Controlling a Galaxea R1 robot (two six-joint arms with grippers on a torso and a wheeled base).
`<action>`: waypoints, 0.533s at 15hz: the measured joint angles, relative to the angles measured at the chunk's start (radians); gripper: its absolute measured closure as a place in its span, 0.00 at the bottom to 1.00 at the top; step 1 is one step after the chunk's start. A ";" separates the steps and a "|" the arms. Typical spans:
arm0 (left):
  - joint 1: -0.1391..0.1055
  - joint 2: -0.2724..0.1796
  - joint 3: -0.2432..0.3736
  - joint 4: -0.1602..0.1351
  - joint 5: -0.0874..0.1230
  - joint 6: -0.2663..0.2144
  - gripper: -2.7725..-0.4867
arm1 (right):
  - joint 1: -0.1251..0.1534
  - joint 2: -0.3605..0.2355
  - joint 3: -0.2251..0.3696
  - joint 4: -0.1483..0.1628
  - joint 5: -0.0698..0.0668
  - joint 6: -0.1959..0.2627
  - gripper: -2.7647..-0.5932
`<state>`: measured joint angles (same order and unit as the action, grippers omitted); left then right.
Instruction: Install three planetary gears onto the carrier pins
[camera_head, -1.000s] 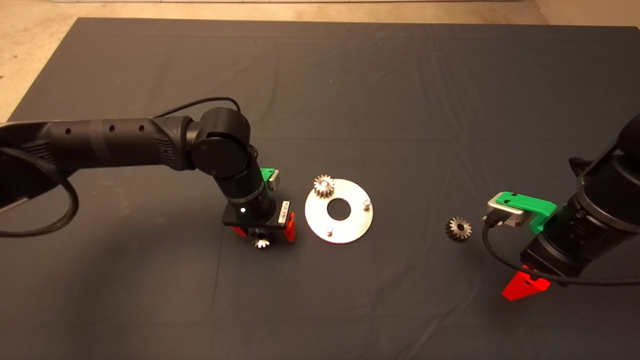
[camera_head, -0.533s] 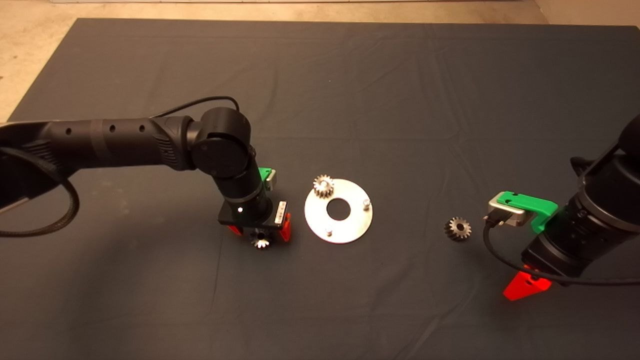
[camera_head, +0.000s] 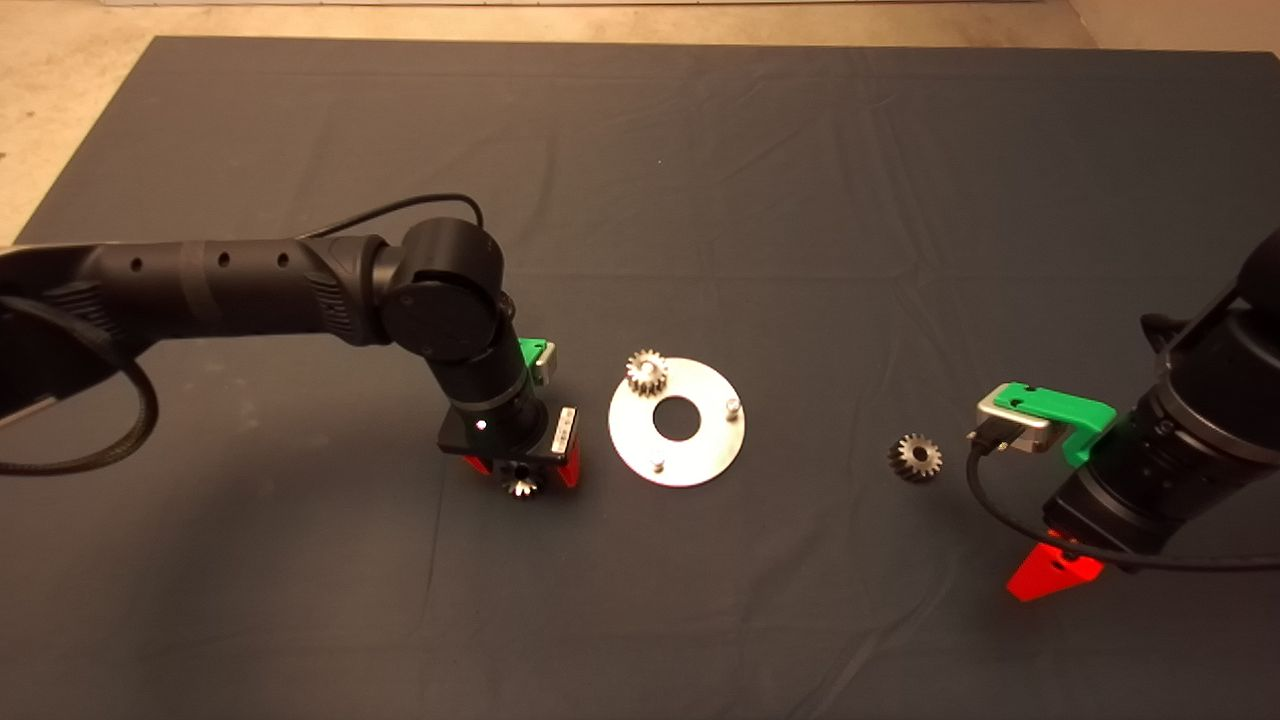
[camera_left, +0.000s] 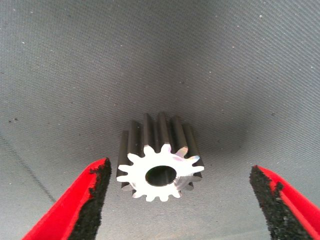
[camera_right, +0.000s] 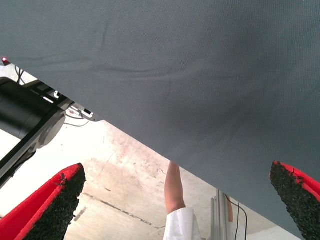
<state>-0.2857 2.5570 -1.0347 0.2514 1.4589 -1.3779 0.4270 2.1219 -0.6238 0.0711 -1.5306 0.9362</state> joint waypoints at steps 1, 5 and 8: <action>0.000 0.000 0.000 0.000 0.000 -0.003 0.37 | 0.000 0.000 0.000 0.000 0.000 0.000 0.01; 0.000 -0.003 0.000 0.001 0.002 -0.006 0.43 | 0.000 0.000 0.000 0.000 0.000 0.000 0.01; 0.001 -0.003 0.000 0.003 0.010 -0.017 0.43 | 0.000 0.000 0.000 0.000 0.000 0.000 0.01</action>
<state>-0.2851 2.5540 -1.0343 0.2540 1.4687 -1.3947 0.4272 2.1219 -0.6234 0.0706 -1.5302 0.9362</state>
